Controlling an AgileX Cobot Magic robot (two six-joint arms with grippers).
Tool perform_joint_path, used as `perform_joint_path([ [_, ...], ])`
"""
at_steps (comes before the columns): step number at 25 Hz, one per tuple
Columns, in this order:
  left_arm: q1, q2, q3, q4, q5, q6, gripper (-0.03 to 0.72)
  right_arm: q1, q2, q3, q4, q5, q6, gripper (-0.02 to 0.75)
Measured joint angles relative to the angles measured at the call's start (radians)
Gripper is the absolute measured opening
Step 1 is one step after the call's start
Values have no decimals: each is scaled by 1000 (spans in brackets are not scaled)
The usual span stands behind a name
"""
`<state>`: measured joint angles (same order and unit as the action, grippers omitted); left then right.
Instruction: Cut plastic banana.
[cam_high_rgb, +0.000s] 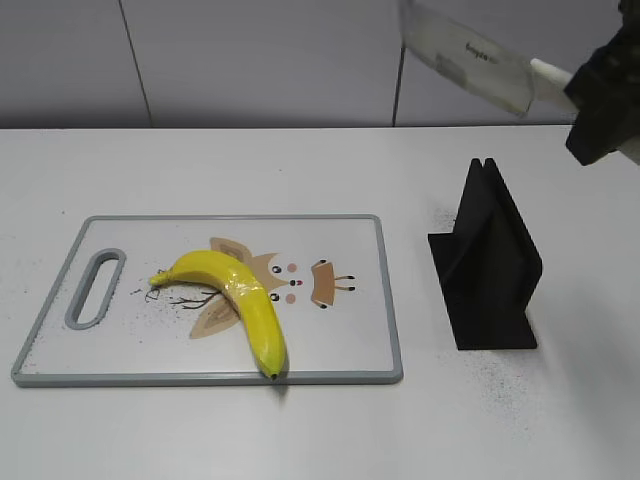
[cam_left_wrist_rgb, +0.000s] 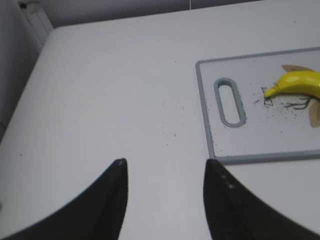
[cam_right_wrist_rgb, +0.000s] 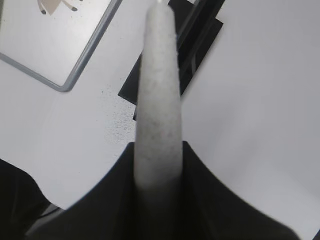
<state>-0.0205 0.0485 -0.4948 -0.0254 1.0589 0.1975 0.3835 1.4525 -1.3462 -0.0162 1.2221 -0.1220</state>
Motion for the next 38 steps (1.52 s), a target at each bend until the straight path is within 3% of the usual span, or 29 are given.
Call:
perform_joint_path([
  [5,0,169,-51,10,-118,32,473,0,51,-1,16,-33,-209,160],
  [8,0,325,-79,-31,-173,78,550,0,78,-12,59,-37,-344,160],
  [11,-6,475,-134,-103,-200,198,602,0,115,-43,73,-39,-409,160],
  [20,-179,929,-427,-154,-64,567,607,0,267,-193,155,-9,-621,160],
  [24,-274,1115,-581,-156,-31,646,588,5,340,-219,229,-7,-698,160],
  [30,-424,1352,-755,-105,-21,694,585,72,398,-237,247,-6,-804,160],
  [38,-467,1548,-854,-131,42,850,585,139,477,-327,247,-6,-953,160],
])
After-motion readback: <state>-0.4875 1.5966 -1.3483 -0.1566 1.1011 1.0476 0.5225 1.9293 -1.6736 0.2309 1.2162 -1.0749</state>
